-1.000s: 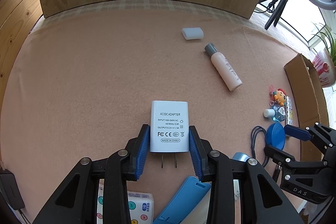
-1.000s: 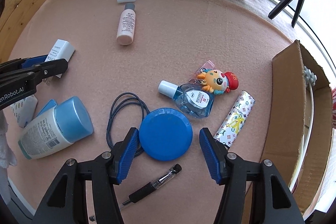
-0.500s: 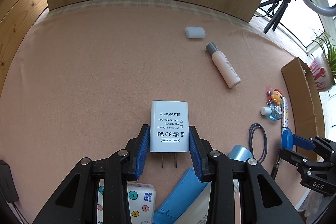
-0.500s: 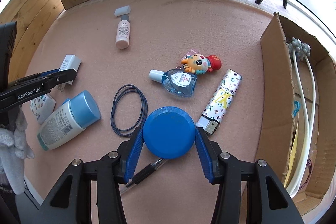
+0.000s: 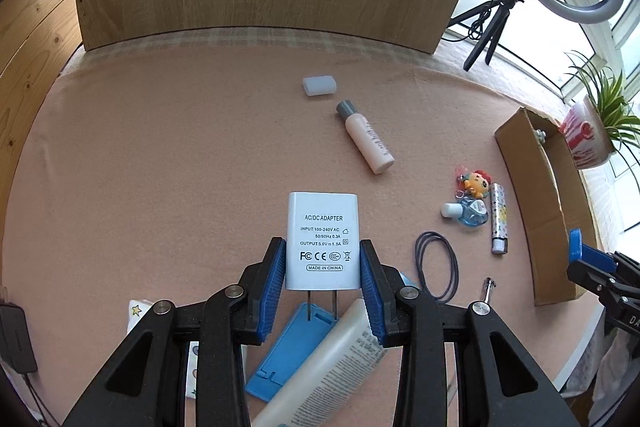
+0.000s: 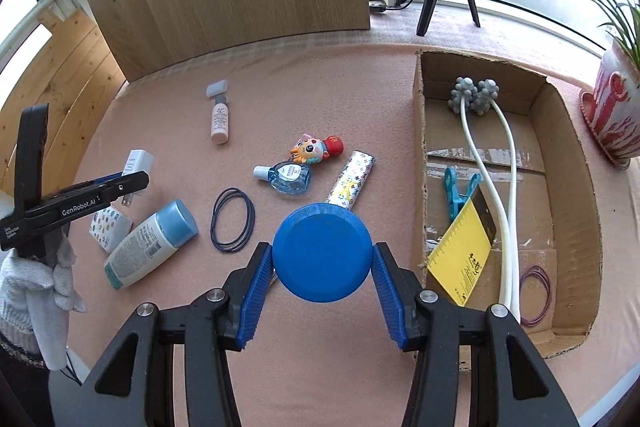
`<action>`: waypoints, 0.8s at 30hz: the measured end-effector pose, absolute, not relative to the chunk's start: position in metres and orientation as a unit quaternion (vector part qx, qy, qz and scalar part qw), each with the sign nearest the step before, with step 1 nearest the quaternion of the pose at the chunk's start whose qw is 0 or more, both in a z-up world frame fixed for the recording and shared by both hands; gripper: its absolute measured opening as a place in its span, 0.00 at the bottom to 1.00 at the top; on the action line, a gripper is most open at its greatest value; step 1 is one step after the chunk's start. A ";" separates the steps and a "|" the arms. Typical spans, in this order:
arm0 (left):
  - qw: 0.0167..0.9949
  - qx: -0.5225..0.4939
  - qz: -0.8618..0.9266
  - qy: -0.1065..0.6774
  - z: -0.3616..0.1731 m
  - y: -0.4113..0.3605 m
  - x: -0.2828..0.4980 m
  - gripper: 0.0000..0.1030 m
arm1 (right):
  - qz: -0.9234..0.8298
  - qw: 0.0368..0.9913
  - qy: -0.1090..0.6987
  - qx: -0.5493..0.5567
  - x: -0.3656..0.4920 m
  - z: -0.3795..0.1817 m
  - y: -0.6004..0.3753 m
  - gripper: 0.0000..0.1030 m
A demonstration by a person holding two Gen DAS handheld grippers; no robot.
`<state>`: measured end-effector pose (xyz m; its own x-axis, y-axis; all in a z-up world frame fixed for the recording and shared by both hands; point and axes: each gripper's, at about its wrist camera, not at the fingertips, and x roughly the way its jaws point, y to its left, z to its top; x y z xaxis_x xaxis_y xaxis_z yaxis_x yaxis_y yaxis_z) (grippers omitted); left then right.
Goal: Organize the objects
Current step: 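Lift the adapter with the left tool while the right tool carries the tape measure to the box, then open the left tool over the box while the right tool drops the tape measure in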
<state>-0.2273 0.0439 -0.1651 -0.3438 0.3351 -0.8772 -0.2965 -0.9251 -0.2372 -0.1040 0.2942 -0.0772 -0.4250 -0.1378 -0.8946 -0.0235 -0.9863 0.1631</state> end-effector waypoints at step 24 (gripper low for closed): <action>0.357 -0.495 0.791 0.043 -0.115 0.285 -0.171 0.38 | -0.846 -0.056 -0.099 0.521 -0.065 -0.074 0.428 0.45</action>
